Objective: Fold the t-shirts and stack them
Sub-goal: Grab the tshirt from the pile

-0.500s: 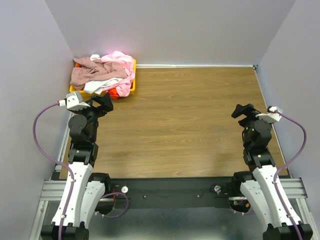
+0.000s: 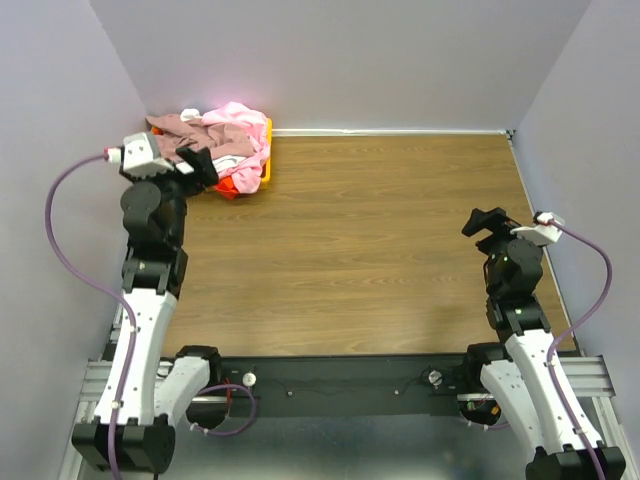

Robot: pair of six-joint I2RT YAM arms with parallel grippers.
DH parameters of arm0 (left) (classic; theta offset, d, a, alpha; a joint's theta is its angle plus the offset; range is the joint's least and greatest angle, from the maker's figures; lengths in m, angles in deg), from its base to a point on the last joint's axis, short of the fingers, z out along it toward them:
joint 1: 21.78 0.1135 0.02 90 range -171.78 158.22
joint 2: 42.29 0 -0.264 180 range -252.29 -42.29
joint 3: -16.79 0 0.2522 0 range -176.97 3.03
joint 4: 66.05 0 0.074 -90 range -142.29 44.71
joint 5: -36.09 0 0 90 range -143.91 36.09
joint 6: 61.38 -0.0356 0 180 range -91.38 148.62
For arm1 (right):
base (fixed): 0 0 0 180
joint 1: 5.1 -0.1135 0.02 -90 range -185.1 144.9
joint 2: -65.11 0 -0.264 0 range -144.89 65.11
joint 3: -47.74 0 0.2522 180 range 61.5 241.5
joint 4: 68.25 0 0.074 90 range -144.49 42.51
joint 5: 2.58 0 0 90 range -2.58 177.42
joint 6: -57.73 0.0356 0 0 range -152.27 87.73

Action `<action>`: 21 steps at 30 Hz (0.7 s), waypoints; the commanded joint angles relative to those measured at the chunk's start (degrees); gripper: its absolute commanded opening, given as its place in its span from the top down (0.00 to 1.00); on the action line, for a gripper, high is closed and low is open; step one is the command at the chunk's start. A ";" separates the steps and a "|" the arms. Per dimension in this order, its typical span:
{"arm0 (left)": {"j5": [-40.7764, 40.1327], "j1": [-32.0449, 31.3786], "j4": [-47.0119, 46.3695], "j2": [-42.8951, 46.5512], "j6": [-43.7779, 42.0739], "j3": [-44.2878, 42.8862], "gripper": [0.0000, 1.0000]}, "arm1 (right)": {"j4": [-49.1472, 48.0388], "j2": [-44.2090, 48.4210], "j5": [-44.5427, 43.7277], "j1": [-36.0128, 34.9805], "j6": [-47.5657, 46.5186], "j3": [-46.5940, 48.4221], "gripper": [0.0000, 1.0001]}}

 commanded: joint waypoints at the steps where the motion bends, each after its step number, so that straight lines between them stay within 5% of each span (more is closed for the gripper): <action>1: 2.30 -0.20 4.66 -8.44 -7.45 -9.28 0.08 | 0.50 0.49 1.93 0.16 -0.03 0.57 0.00; 12: 1.77 -0.03 13.09 -42.82 -13.17 -35.38 0.08 | 0.50 -1.17 6.50 0.16 3.48 0.21 0.00; 15: -2.42 0.41 17.04 -52.93 -13.35 -47.05 0.08 | 0.50 -1.44 7.99 0.16 4.01 0.13 0.00; 21: -9.03 2.34 18.90 -64.46 -14.05 -55.35 0.08 | 0.50 -1.44 9.40 0.25 4.45 -0.23 0.00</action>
